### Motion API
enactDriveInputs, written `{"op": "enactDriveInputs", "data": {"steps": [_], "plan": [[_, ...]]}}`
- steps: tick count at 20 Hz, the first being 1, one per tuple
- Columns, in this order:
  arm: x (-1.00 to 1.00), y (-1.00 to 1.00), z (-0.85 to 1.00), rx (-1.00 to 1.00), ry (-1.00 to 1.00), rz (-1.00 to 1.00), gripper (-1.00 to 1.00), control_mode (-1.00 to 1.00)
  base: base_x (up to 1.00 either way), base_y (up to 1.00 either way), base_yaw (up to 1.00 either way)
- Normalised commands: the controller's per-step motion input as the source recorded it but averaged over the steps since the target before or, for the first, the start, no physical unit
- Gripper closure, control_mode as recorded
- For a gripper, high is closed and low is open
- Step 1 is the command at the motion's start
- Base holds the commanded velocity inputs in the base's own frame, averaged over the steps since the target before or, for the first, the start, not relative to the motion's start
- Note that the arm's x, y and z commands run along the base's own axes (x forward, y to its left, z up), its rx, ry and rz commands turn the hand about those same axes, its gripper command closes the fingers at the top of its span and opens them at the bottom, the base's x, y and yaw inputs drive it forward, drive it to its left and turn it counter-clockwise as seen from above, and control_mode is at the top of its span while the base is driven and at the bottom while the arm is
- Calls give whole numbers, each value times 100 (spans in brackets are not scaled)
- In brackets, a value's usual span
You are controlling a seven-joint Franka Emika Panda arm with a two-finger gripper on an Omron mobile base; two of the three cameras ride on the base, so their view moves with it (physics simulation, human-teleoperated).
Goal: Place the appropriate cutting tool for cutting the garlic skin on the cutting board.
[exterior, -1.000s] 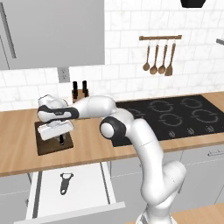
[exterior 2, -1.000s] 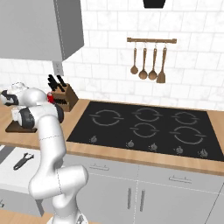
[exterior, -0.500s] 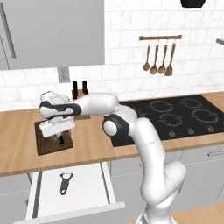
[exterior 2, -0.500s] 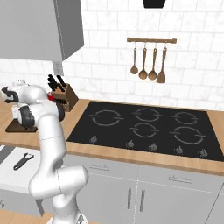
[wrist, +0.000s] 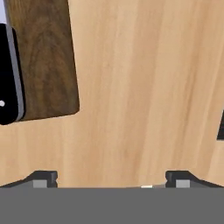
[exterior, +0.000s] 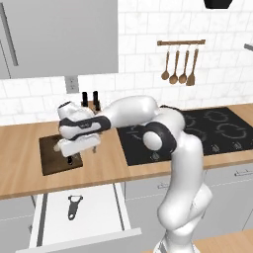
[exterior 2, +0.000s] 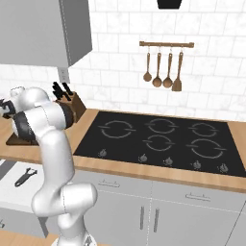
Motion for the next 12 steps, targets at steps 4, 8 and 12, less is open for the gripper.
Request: {"op": "enactDriveInputs", "data": {"steps": [4,8,12], "plan": [[-97,-93,36,8,-8,0,-100,-100,0,0,0],[-100,-98,50,9,-7,0,-100,-100,0,0,0],[-100,-99,60,8,-7,0,-100,-100,0,0,0]]}}
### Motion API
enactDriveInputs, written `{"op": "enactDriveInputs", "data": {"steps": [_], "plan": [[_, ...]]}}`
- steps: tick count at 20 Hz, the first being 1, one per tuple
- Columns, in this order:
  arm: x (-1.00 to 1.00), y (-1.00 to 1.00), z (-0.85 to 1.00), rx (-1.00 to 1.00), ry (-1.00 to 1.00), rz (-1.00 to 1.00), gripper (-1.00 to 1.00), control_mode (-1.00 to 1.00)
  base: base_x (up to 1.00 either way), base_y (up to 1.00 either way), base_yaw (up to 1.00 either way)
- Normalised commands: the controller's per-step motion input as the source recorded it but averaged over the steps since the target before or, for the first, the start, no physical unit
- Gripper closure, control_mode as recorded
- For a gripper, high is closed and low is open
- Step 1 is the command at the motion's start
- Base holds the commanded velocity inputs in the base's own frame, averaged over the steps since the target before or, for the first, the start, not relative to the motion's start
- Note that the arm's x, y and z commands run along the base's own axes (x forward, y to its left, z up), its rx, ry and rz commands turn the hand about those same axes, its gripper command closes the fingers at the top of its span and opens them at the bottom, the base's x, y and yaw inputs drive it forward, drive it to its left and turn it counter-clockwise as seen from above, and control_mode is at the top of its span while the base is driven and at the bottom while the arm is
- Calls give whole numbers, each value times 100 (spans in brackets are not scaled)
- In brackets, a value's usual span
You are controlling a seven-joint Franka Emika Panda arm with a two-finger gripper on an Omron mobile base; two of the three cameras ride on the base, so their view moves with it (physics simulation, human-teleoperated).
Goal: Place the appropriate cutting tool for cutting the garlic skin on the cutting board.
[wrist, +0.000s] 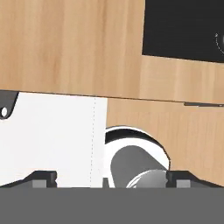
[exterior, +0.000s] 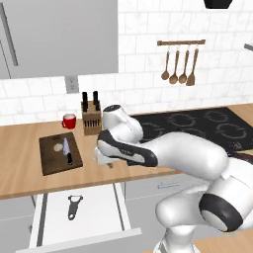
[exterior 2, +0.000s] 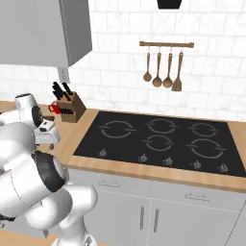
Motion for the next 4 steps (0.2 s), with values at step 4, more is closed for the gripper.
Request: {"op": "enactDriveInputs", "data": {"steps": [4], "plan": [[-100,-93,73,7,-2,0,-100,-100,0,0,0]]}}
